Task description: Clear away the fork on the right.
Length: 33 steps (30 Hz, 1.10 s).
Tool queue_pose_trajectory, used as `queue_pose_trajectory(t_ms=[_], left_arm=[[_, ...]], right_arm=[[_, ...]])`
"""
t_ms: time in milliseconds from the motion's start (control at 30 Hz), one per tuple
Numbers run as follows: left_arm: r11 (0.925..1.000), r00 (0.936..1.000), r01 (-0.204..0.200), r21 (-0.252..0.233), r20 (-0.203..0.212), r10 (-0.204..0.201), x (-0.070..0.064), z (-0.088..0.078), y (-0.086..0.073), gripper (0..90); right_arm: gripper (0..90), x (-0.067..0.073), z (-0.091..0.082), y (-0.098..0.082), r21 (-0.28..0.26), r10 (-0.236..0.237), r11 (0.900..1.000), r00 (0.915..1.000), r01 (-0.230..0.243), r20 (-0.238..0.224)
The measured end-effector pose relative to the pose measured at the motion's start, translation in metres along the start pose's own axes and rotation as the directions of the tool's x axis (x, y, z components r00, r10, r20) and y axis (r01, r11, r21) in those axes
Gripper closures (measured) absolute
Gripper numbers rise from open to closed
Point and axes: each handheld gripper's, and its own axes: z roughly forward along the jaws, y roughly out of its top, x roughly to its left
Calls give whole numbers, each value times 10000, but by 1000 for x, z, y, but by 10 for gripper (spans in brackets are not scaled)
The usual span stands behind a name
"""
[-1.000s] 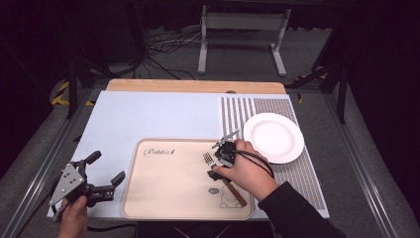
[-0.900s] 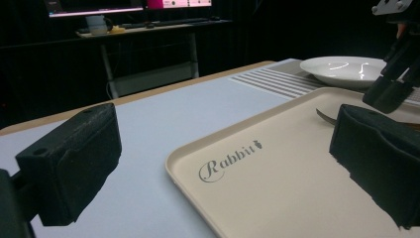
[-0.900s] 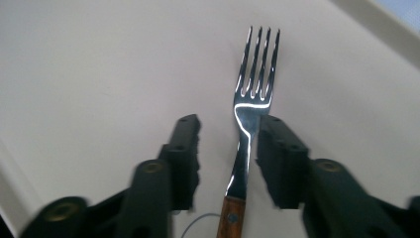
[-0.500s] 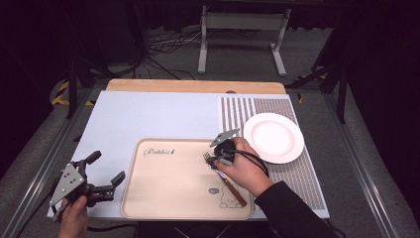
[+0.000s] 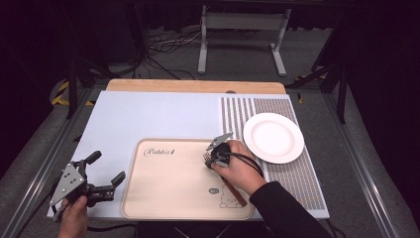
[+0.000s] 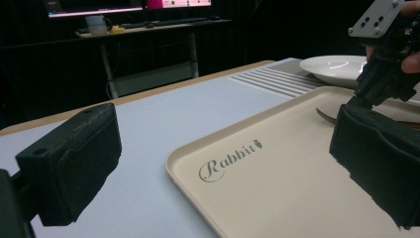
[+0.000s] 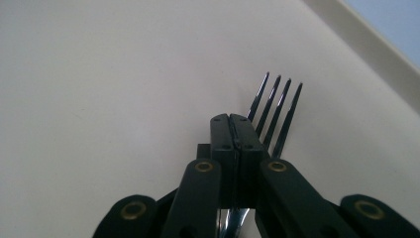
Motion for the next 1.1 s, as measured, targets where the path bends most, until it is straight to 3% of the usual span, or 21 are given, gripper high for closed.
queue_pose_trajectory(t_ms=[567,1100], left_arm=[[10000,10000,15,-20,-5,-15,0,0,0,1],[10000,10000,16,8,1,-16,0,0,0,2]], right_arm=[[900,1,4,1,128,104,9999,9998,-106,171],[900,-22,-6,-9,127,895,9958,9921,-909,876]])
